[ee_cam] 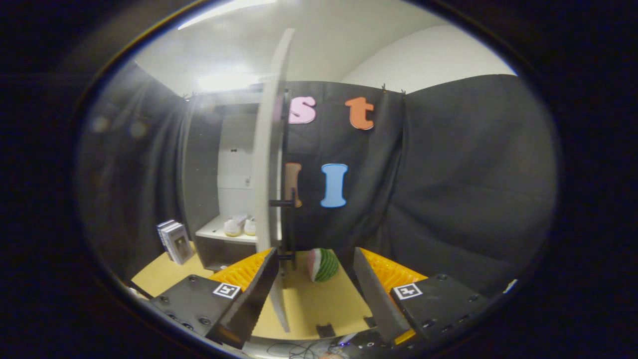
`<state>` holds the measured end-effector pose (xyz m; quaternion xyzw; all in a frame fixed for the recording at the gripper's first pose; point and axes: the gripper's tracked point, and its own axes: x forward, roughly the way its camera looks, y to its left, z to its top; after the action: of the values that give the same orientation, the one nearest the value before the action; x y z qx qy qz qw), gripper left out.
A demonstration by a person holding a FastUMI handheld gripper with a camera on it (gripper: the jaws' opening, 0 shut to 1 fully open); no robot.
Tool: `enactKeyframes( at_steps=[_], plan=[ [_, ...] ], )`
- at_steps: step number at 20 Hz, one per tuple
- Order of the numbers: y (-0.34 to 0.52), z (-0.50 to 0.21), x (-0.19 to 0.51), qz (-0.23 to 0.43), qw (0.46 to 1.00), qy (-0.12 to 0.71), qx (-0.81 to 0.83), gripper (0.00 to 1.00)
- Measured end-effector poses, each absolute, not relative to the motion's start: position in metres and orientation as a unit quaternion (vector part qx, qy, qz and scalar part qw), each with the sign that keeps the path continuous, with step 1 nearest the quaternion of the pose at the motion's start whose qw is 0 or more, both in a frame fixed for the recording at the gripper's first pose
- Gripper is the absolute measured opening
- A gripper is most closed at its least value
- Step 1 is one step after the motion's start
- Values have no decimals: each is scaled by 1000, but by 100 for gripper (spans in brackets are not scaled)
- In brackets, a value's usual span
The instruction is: Open the shoe cabinet door, grab the shoes and put them into the shoe cabinet, then close the shoe cabinet door.
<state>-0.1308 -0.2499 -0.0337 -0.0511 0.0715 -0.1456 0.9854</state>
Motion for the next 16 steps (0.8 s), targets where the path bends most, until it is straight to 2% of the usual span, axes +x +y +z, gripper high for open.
enactKeyframes(
  at_steps=[4,8,16],
  plan=[
    [-300,-43,-72,-137,987,58,-53,94],
    [-290,-56,-6,-63,996,53,-15,94],
    [-272,-66,23,-31,997,64,-14,90]
  ],
)
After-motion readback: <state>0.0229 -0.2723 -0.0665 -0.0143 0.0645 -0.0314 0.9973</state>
